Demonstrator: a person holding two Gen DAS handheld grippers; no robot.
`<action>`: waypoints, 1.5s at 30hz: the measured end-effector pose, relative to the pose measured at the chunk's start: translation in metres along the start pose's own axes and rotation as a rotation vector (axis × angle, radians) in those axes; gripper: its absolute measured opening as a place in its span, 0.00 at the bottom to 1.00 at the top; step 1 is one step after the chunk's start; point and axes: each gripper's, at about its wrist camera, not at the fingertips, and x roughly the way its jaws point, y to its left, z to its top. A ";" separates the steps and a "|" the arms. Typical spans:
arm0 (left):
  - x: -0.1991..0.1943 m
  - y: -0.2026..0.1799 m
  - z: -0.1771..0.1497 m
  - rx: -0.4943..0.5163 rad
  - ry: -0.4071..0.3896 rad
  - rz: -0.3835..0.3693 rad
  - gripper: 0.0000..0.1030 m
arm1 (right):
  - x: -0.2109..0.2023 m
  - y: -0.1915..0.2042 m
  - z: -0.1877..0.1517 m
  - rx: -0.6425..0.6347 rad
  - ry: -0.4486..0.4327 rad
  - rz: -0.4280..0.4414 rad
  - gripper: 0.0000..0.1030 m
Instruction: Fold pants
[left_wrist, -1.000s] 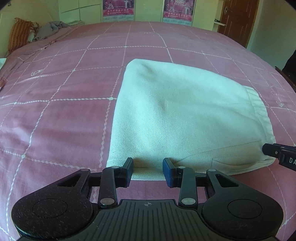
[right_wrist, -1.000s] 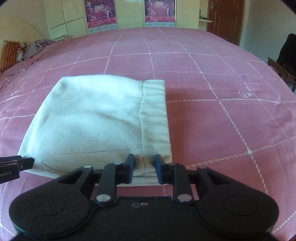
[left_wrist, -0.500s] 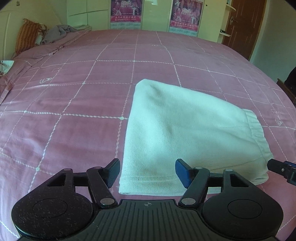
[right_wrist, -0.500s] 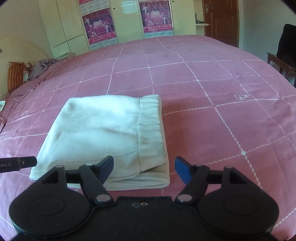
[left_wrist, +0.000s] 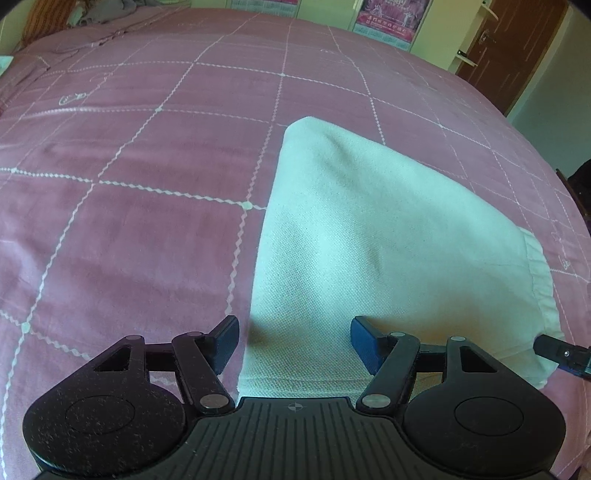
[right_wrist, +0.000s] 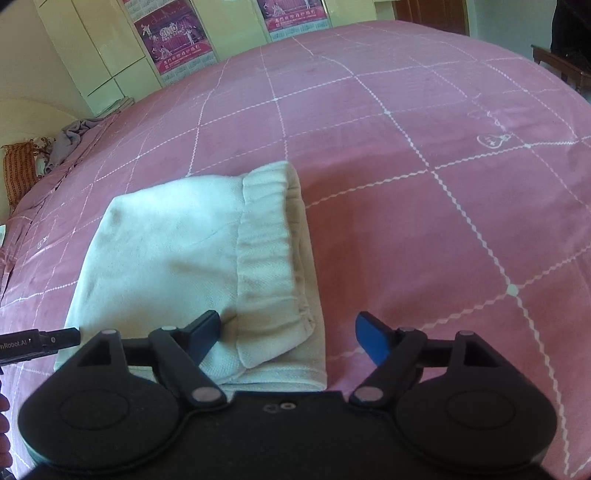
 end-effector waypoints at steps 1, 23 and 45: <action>0.003 0.004 0.001 -0.012 0.003 -0.004 0.76 | 0.004 -0.004 0.002 0.013 0.014 0.014 0.86; 0.045 0.034 0.009 -0.231 0.099 -0.310 0.45 | 0.057 -0.046 0.028 0.235 0.161 0.383 0.67; -0.054 0.010 0.110 -0.240 -0.295 -0.301 0.15 | -0.017 0.026 0.123 0.128 -0.133 0.599 0.41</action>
